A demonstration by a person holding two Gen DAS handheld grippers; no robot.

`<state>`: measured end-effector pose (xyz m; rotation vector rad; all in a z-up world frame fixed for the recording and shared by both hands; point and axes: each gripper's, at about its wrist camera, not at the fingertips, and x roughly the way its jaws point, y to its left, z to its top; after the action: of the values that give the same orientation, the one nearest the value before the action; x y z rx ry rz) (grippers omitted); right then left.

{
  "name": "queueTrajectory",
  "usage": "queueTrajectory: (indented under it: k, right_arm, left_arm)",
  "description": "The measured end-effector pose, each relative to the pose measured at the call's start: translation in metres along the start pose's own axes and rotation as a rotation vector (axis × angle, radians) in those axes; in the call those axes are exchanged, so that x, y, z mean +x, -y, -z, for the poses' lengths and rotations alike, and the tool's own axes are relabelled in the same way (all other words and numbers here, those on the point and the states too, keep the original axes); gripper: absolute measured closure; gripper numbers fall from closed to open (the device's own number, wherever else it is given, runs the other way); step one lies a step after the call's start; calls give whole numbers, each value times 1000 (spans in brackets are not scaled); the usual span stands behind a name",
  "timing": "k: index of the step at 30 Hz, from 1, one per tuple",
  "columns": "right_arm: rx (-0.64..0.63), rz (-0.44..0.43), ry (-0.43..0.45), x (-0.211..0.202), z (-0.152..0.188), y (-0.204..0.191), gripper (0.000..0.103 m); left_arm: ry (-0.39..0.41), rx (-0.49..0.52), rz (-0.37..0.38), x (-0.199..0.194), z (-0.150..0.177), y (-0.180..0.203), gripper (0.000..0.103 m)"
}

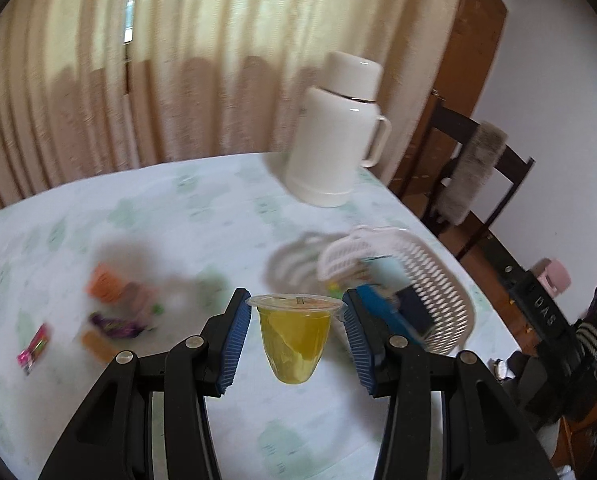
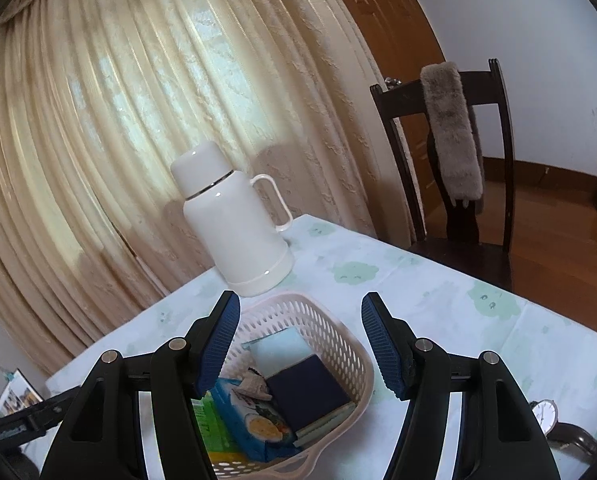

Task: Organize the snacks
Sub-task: 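Carry the jelly cup with the left gripper into the basket and release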

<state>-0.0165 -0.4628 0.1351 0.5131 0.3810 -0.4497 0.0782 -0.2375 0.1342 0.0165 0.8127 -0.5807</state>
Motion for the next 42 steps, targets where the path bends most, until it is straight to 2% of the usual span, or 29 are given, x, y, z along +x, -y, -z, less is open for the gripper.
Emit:
queueTrajectory:
  k: [7, 14, 16, 18, 35, 42]
  right_arm:
    - [22, -15, 3, -4, -1, 3, 39]
    - [28, -39, 8, -9, -1, 4, 39]
    - [35, -37, 9, -9, -2, 6, 39]
    - [49, -34, 10, -9, -3, 9, 39]
    - [38, -36, 15, -10, -3, 5, 39]
    - [-3, -68, 41, -13, -1, -2, 39]
  left_arm:
    - [-8, 64, 47, 20, -14, 42, 60]
    - [-64, 51, 89, 51, -23, 60, 59]
    - [-82, 25, 97, 57, -23, 58, 53]
    - [-73, -3, 105, 57, -22, 52, 40]
    - [-37, -36, 15, 41, -13, 27, 40]
    - [-14, -51, -30, 32, -8, 15, 40]
